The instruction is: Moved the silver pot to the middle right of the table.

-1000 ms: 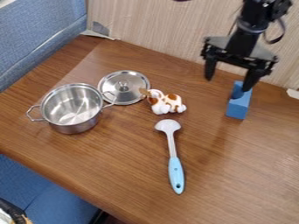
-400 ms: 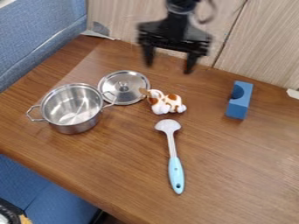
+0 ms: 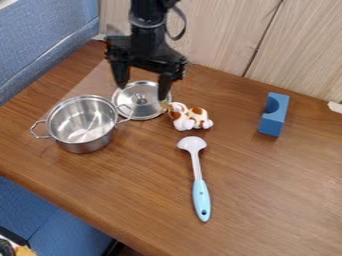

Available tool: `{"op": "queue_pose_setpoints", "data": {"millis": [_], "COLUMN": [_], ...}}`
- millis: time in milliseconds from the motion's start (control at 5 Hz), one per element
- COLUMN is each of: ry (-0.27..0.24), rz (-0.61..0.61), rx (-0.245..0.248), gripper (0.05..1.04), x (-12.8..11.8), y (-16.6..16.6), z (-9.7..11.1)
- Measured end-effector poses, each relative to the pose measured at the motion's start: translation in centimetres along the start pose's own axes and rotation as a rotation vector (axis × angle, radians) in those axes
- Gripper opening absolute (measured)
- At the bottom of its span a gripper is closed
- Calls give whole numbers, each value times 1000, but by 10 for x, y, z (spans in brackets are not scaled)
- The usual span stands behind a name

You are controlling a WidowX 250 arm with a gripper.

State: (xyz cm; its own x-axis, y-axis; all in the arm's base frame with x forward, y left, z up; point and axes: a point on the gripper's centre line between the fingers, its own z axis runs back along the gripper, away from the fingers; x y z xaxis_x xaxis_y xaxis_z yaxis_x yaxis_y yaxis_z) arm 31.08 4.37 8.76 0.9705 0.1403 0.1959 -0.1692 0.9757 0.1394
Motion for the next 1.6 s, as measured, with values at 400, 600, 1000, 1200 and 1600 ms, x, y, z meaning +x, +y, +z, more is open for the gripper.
{"op": "queue_pose_setpoints", "data": {"millis": [400, 600, 1000, 1200, 1600], "ry": [105, 131, 167, 162, 143], "rz": [-91, -66, -31, -20, -18], "rx": [38, 69, 96, 93, 106], "gripper": [1000, 1000, 943, 661, 146], "x": [-37, -39, -43, -39, -37], "y": [13, 12, 11, 9, 6], "z": [-34, -51, -68, -71, -71]}}
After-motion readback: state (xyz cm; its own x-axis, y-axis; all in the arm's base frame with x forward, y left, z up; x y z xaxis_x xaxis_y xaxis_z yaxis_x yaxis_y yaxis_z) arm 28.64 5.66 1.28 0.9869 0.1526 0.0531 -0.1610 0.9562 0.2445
